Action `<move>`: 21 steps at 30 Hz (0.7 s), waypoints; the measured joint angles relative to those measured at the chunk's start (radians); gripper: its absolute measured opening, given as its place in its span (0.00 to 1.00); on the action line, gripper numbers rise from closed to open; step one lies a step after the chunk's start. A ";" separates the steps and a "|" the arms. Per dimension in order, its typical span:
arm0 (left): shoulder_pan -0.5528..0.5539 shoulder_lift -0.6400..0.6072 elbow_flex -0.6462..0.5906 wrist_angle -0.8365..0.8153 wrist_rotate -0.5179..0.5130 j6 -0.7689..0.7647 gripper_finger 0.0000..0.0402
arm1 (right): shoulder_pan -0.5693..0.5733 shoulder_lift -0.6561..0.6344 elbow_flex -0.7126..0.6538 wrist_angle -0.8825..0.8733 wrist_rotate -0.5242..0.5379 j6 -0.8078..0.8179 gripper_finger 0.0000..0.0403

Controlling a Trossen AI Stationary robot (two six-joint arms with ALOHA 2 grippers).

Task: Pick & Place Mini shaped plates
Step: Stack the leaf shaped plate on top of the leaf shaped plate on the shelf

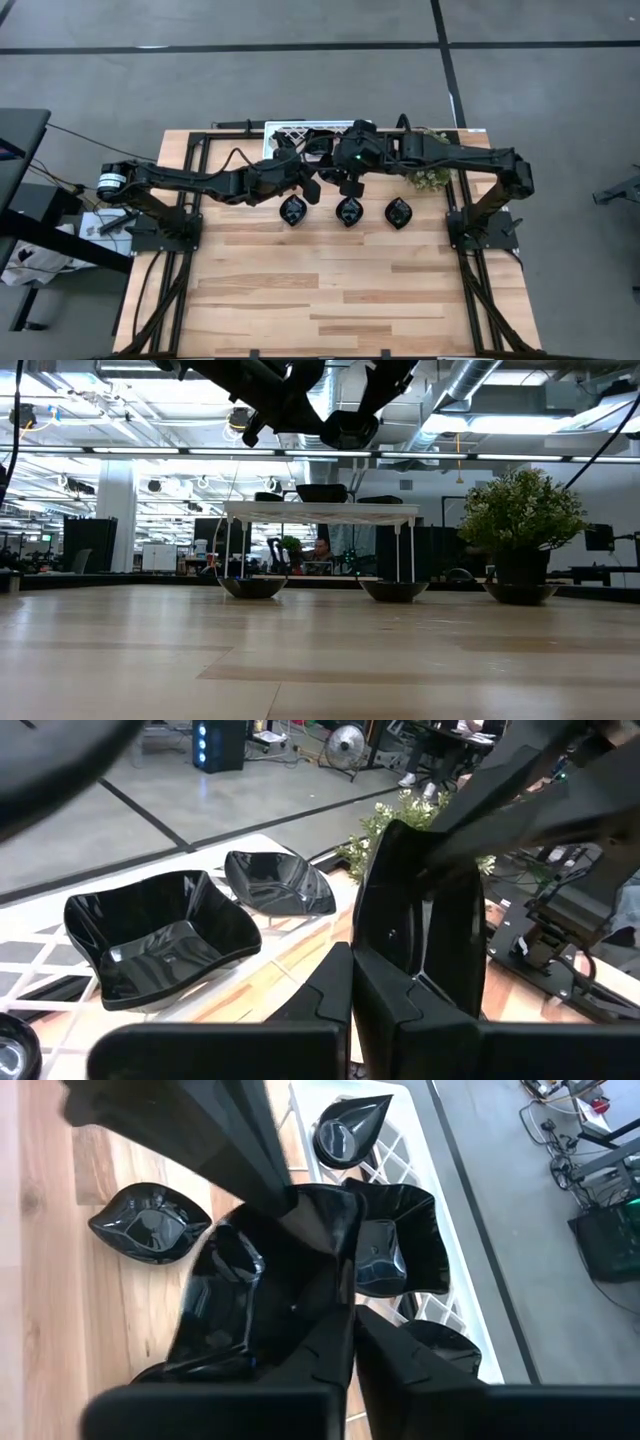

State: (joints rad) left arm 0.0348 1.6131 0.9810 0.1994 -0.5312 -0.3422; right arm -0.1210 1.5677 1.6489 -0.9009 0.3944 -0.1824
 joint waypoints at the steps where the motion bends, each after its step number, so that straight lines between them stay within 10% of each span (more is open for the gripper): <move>1: 0.000 0.000 0.000 0.000 0.000 -0.003 0.01 | 0.000 0.000 0.000 0.000 0.000 0.000 0.02; 21: 0.001 0.000 -0.001 0.025 0.028 -0.009 0.04 | 0.000 -0.002 0.000 -0.005 0.003 0.000 0.00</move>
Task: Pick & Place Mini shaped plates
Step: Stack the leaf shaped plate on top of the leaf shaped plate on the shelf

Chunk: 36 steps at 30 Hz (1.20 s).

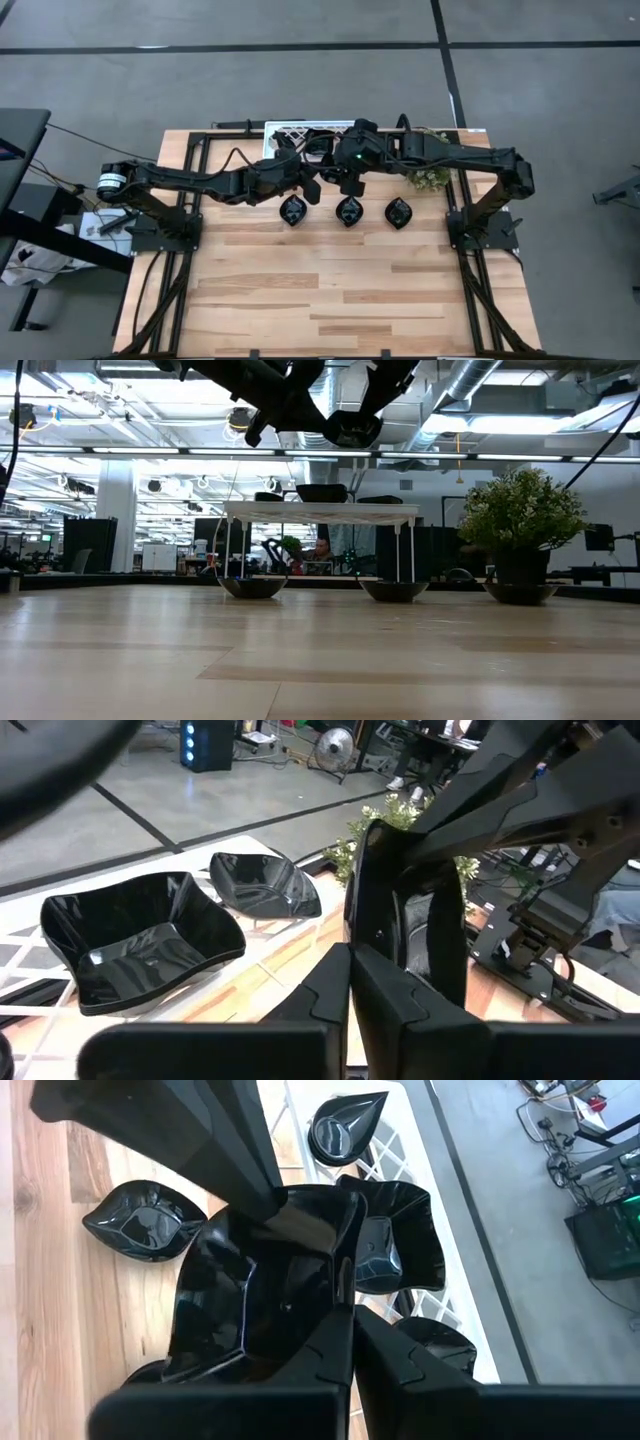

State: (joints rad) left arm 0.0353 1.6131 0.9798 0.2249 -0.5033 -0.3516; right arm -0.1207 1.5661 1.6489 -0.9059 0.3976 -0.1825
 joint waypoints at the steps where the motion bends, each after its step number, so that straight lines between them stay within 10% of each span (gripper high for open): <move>1: 0.000 0.000 0.000 0.000 0.005 0.001 0.05 | 0.000 0.000 0.000 0.000 0.000 0.000 0.00; 17: -0.001 -0.040 0.001 -0.001 0.023 0.001 0.53 | -0.019 -0.001 -0.002 -0.055 -0.007 0.030 0.00; 27: -0.029 -0.132 0.001 -0.099 0.067 0.005 0.58 | -0.158 -0.017 -0.001 -0.066 -0.014 0.087 0.00; 36: -0.090 -0.141 -0.024 -0.125 0.070 0.055 0.58 | -0.385 -0.021 -0.001 -0.043 -0.228 0.078 0.00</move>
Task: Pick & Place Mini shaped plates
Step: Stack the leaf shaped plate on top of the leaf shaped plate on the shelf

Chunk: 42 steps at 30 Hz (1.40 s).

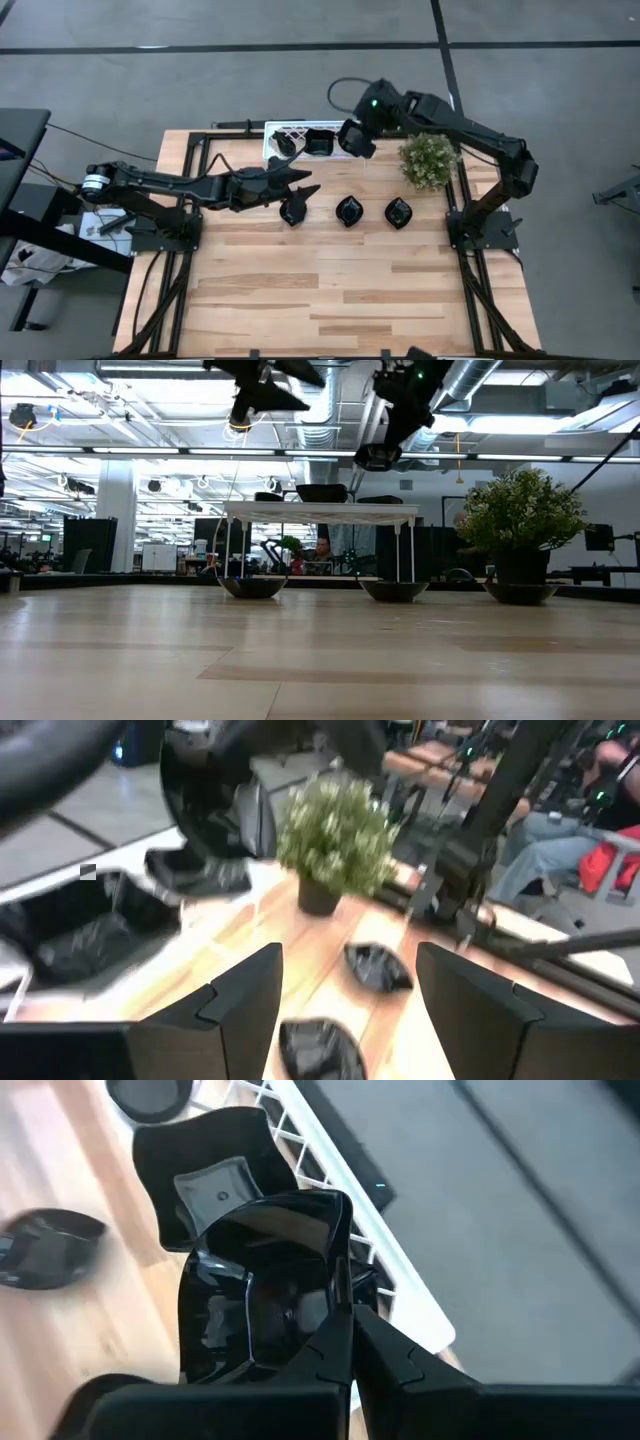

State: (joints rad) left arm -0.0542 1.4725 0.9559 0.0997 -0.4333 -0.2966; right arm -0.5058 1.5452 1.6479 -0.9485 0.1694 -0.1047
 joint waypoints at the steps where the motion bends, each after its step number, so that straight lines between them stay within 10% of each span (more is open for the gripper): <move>1: 0.000 -0.006 -0.018 -0.001 0.000 -0.012 0.58 | -0.026 0.000 0.000 0.002 -0.044 -0.003 0.00; 17: -0.025 -0.323 -0.383 0.194 -0.016 -0.086 0.58 | -0.239 0.147 0.000 0.043 -0.376 -0.026 0.00; 42: -0.025 -0.458 -0.561 0.274 -0.014 -0.106 0.58 | -0.259 0.170 0.000 0.006 -0.433 0.126 0.00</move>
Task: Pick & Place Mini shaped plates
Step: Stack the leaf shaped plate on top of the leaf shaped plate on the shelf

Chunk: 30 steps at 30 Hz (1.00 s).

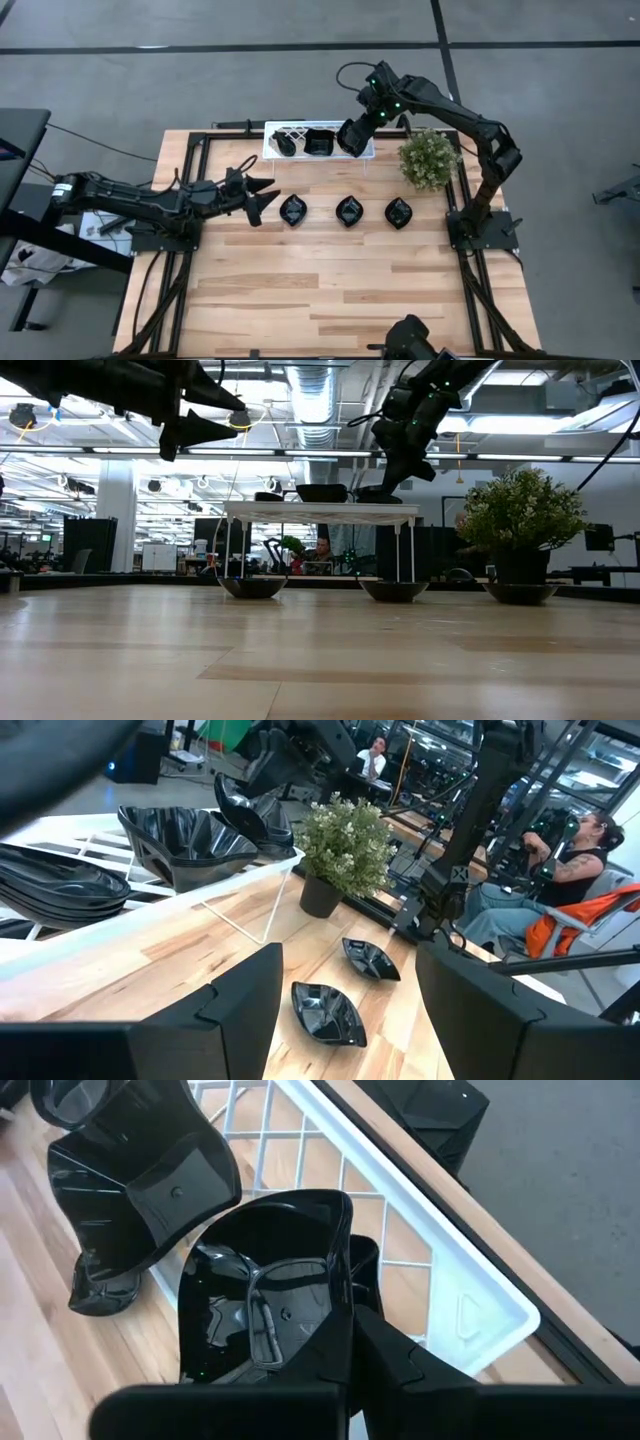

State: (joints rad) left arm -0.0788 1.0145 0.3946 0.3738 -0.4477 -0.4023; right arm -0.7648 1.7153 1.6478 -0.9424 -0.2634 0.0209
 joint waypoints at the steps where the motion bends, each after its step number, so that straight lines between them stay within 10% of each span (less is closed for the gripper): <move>1: 0.000 0.000 0.000 0.000 0.000 0.000 0.58 | 0.000 0.000 0.000 0.000 0.000 0.004 0.00; 30: 0.000 0.000 0.001 0.002 0.000 0.002 0.58 | 0.000 0.000 0.000 -0.034 0.055 0.060 0.10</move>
State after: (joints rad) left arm -0.0788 1.0145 0.3958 0.3756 -0.4477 -0.4007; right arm -0.7650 1.7150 1.6478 -0.9764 -0.2089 0.0807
